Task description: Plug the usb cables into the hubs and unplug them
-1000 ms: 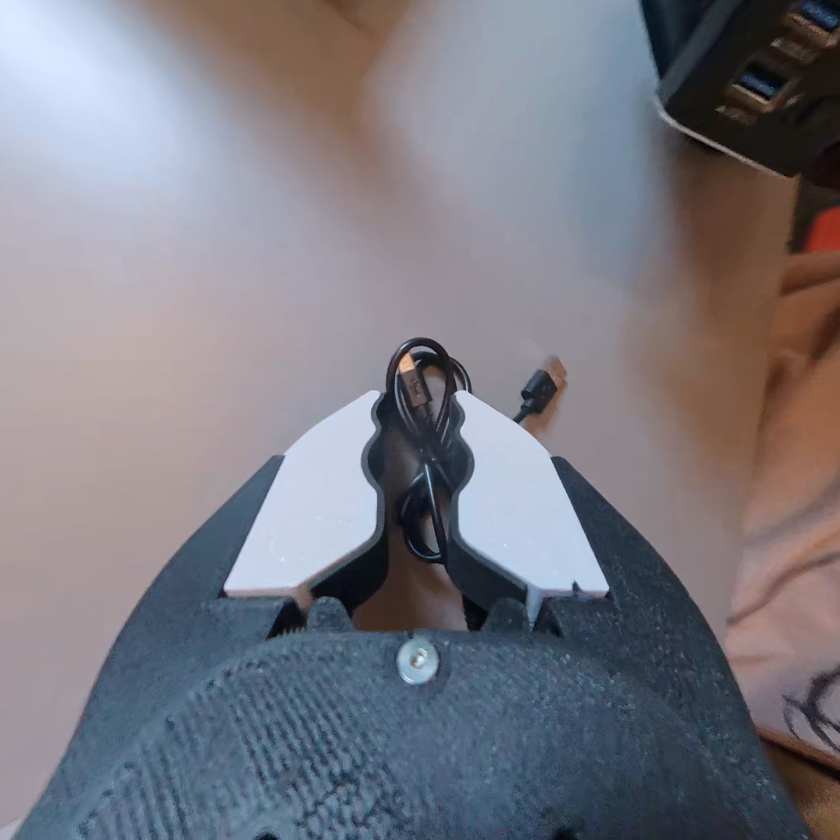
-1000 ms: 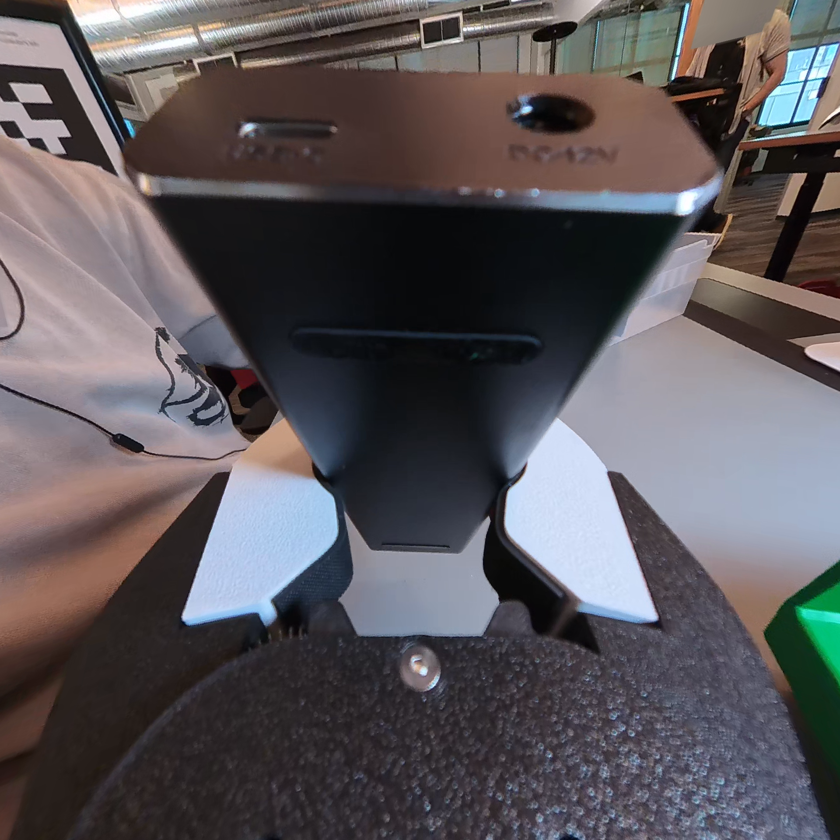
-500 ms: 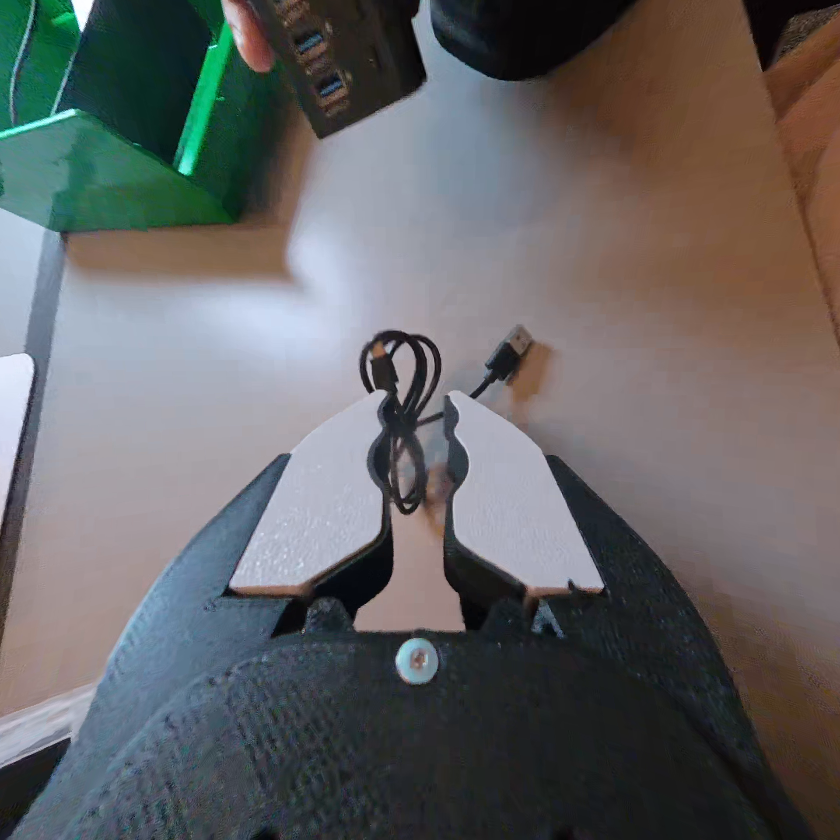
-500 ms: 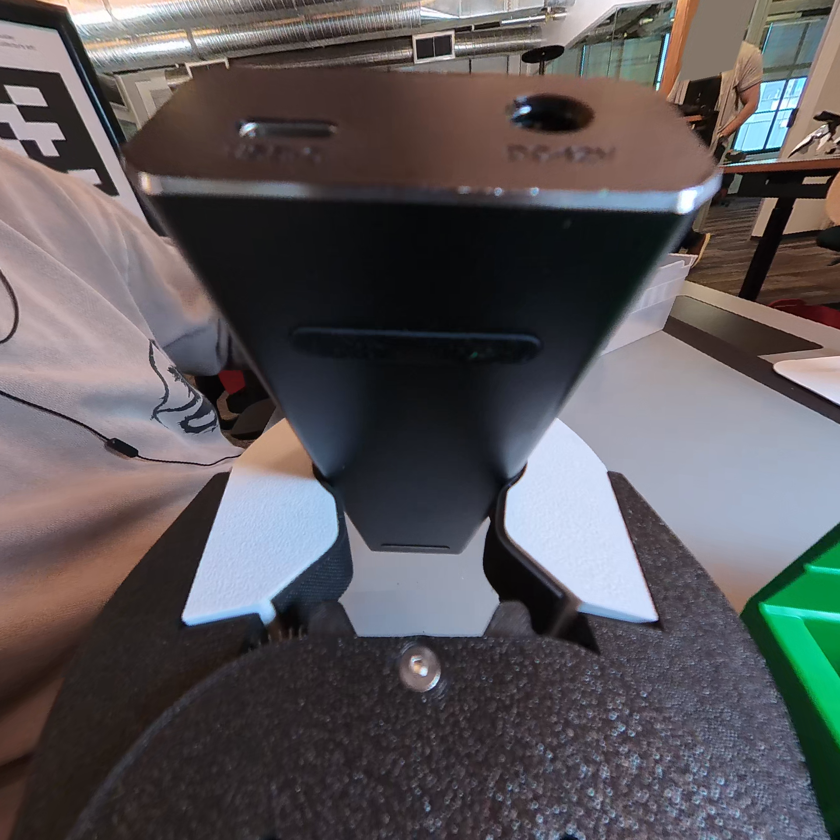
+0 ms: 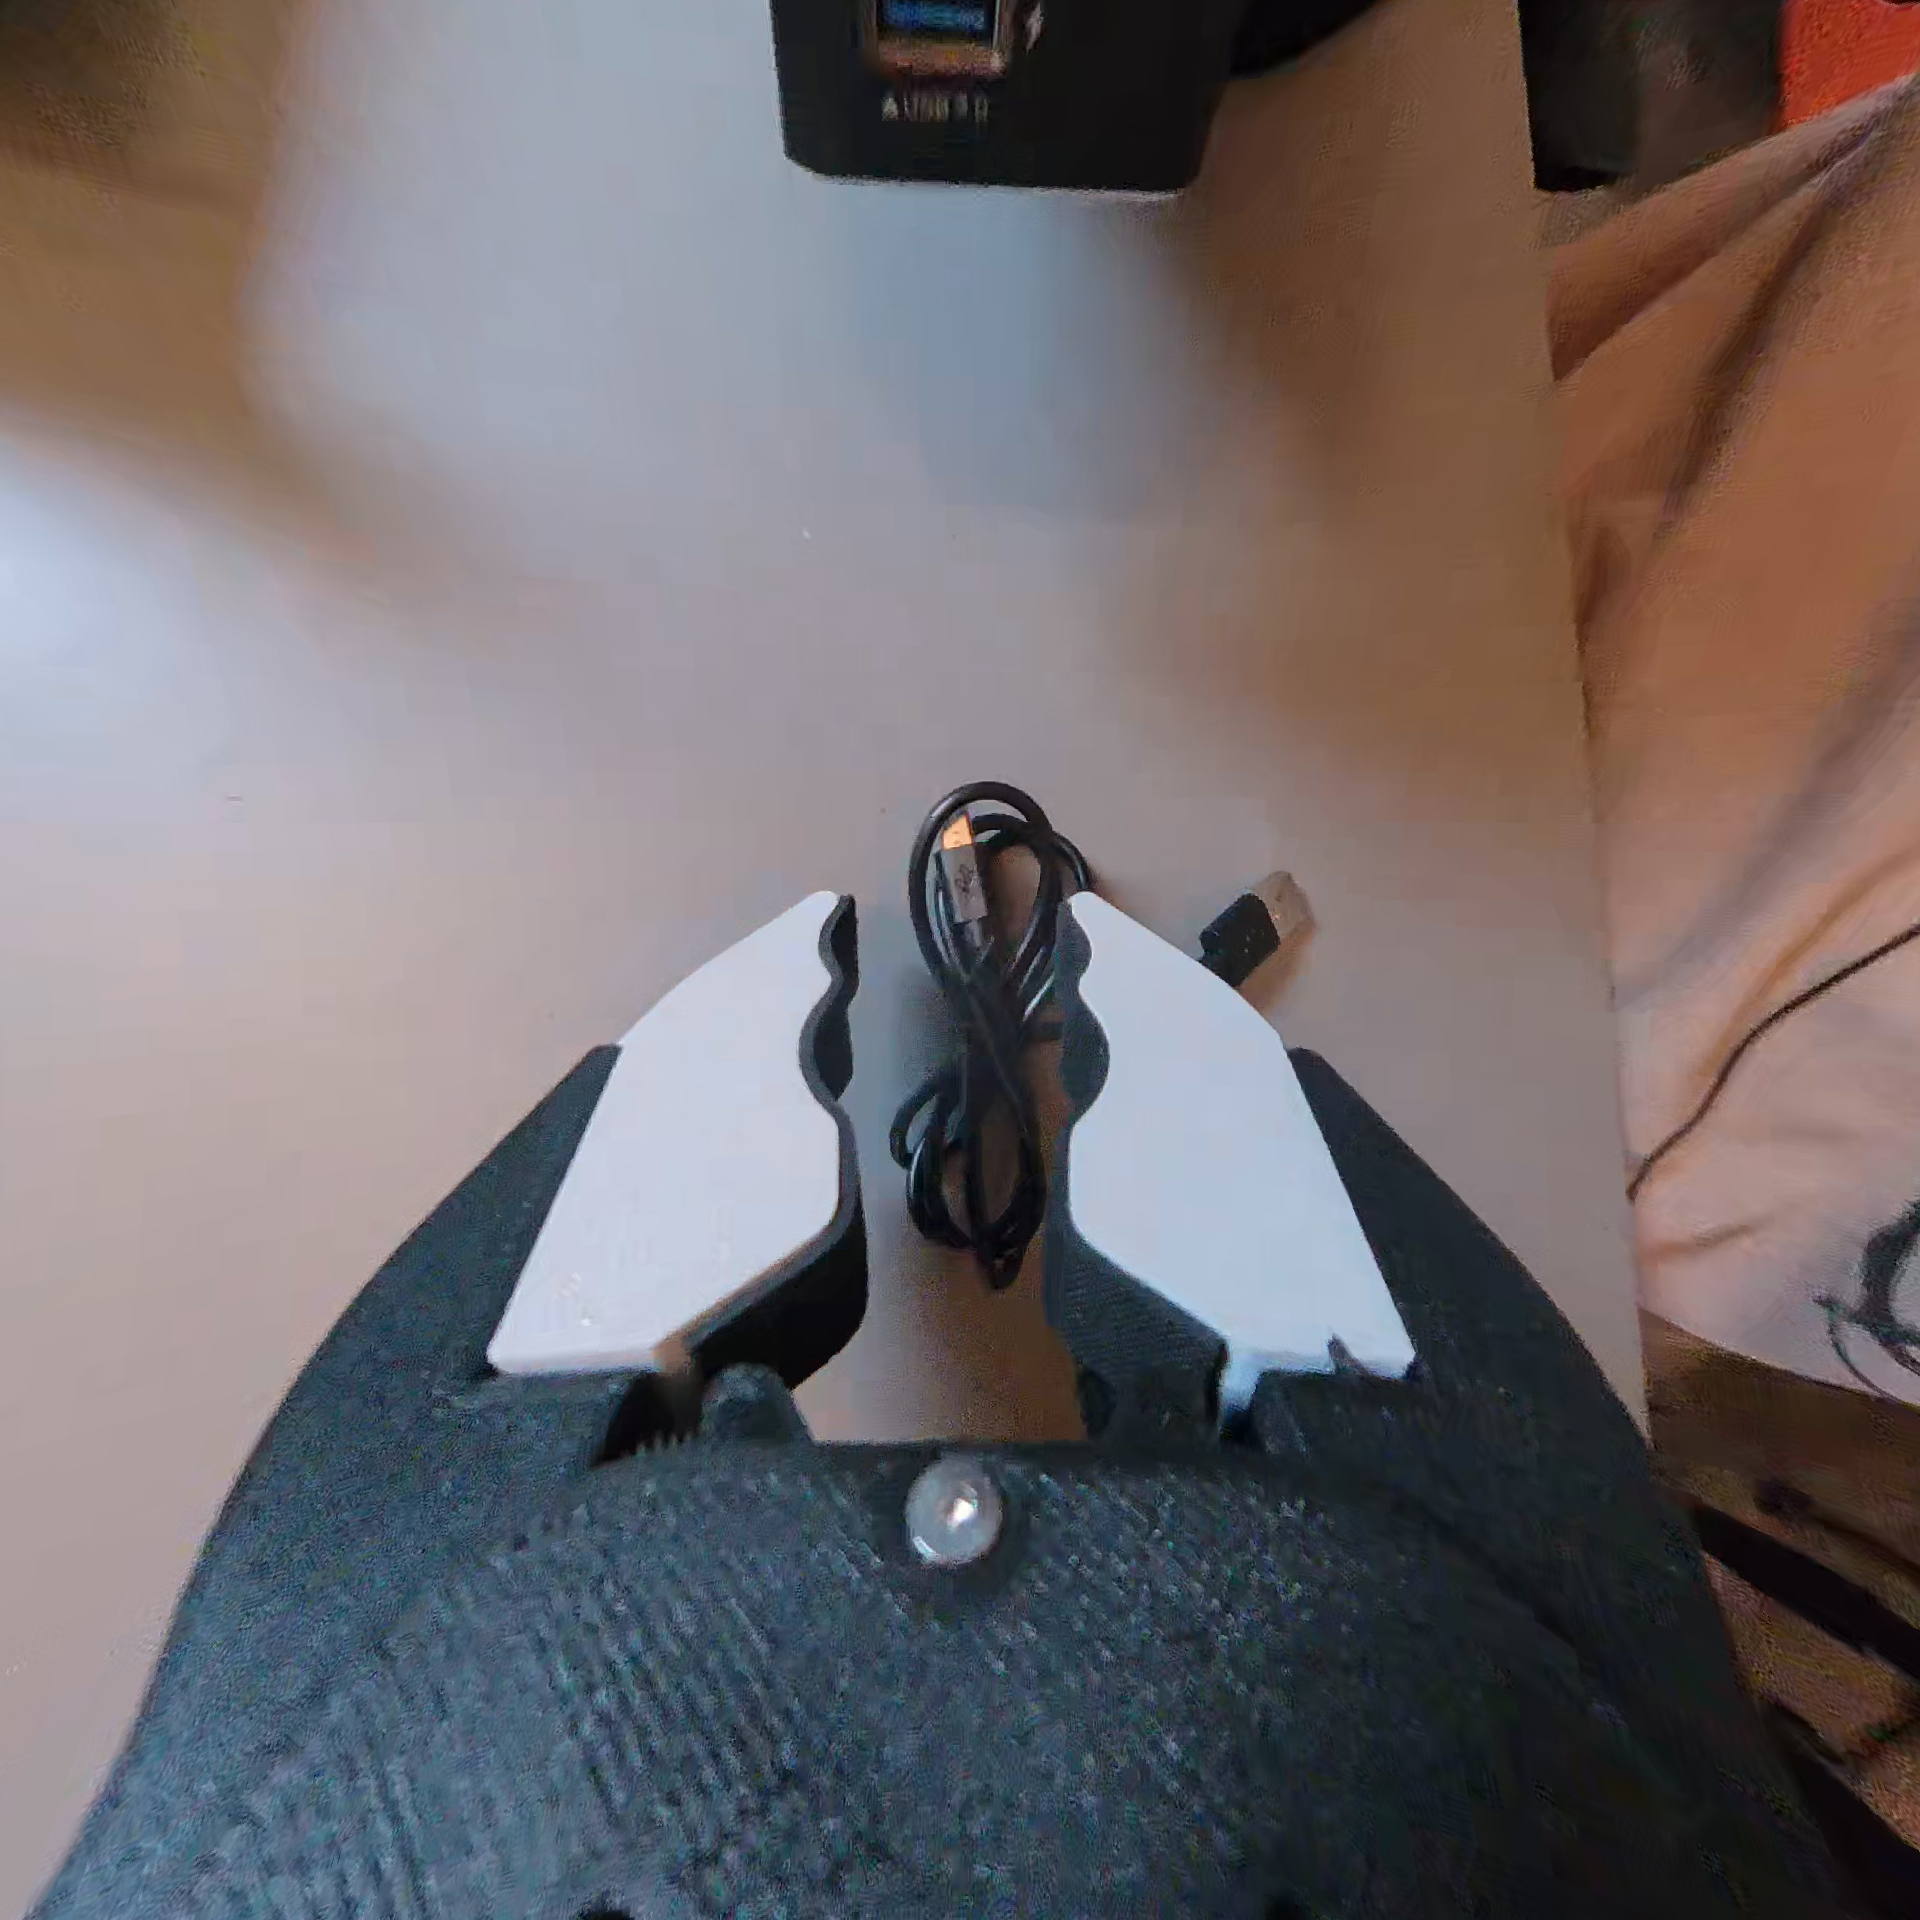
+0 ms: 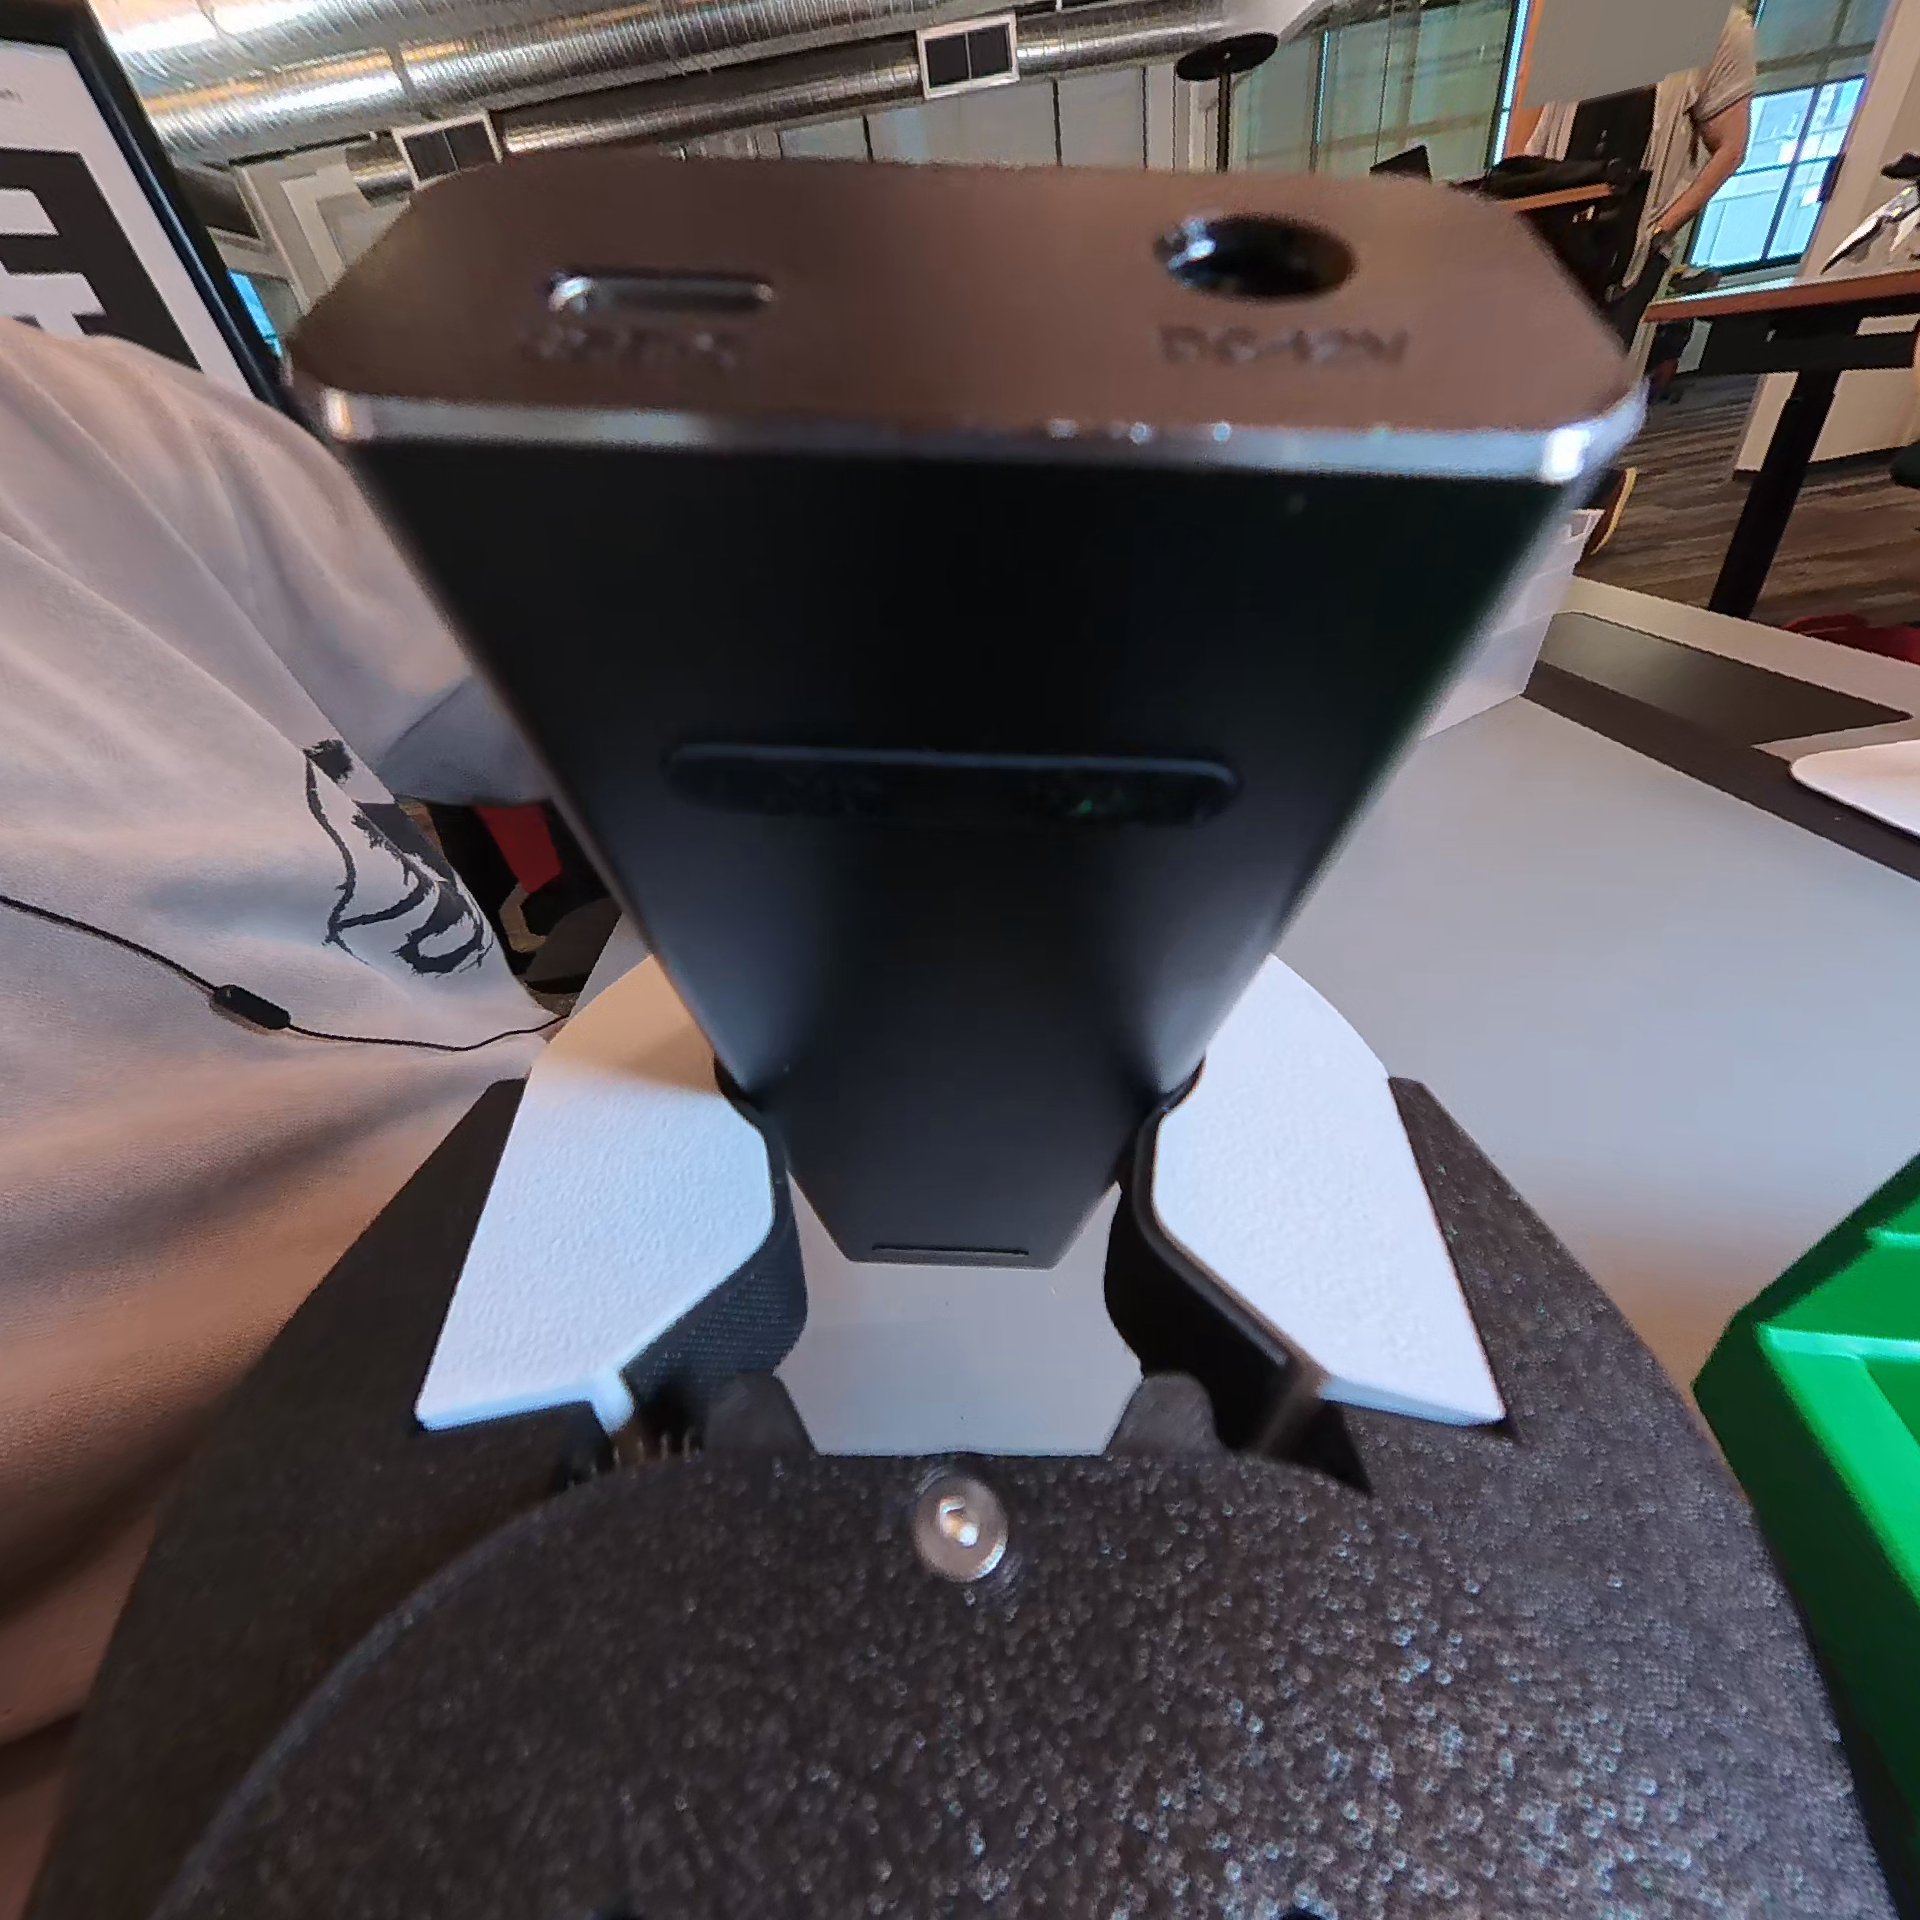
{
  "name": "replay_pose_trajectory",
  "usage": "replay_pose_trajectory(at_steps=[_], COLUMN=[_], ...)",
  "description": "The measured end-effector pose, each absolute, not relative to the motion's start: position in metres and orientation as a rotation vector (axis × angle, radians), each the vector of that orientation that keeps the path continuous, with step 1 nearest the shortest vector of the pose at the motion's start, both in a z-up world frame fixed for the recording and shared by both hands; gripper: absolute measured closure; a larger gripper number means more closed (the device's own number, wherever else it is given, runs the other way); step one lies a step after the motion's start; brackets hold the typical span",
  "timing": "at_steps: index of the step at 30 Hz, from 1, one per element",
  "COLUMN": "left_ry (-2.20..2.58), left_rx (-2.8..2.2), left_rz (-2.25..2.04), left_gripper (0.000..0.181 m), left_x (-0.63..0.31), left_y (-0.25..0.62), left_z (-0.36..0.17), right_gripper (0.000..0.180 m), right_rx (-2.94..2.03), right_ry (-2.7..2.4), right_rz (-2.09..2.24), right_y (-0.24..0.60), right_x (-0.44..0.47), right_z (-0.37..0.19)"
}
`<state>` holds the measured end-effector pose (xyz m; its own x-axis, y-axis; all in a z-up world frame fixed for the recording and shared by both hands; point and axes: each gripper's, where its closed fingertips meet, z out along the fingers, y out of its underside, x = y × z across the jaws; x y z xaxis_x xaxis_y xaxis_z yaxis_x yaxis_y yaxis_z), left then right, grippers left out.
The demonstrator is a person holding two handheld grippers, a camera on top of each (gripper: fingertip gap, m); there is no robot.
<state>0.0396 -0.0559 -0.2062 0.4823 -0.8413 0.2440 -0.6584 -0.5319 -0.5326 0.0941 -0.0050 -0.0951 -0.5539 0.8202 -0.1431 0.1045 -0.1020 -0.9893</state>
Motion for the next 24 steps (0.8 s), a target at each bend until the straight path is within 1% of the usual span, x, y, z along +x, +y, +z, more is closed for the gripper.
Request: replay_pose_trajectory(at_steps=[1,3,5,7,10,12,13,15,16,18,21,24], left_ry=[1.293,1.371,1.392,1.327,1.162,1.189,1.211,1.256,1.275,1.283,1.227,1.225], left_rx=[-2.427,-2.5,-2.504,-2.414,-2.153,-1.96,-1.917,-1.963,-2.004,-2.029,-2.038,-2.042], left_rz=[-0.749,-0.794,-0.769,-0.589,-0.215,-0.08,-0.053,-0.12,-0.185,-0.288,-0.353,-0.316], left_gripper=[0.144,0.164,0.165,0.166,0.166,0.164,0.154,0.143,0.143,0.149,0.149,0.151], left_x=[0.043,0.045,0.044,0.034,0.011,0.01,0.011,0.014,0.016,0.018,0.017,0.016], left_y=[-0.058,-0.06,-0.056,-0.035,-0.003,-0.016,-0.03,-0.066,-0.086,-0.117,-0.133,-0.124], left_z=[-0.212,-0.222,-0.22,-0.198,-0.143,-0.12,-0.122,-0.15,-0.167,-0.186,-0.181,-0.172], right_gripper=[0.108,0.108,0.108,0.108,0.108,0.108,0.108,0.108,0.108,0.108,0.108,0.108], right_rx=[-1.016,-1.008,-1.0,-0.991,-0.971,-0.961,-0.956,-0.95,-0.949,-0.952,-0.973,-0.995], right_ry=[-1.63,-1.628,-1.625,-1.62,-1.604,-1.595,-1.593,-1.591,-1.591,-1.594,-1.601,-1.613], right_rz=[1.71,1.706,1.705,1.702,1.705,1.704,1.702,1.7,1.701,1.703,1.708,1.698], right_y=[-0.005,-0.004,-0.003,-0.002,-0.001,-0.001,-0.001,-0.002,-0.002,-0.003,-0.003,-0.002], right_x=[0.095,0.096,0.098,0.1,0.102,0.104,0.104,0.105,0.105,0.104,0.101,0.097], right_z=[-0.094,-0.092,-0.09,-0.088,-0.082,-0.079,-0.077,-0.076,-0.076,-0.077,-0.082,-0.088])
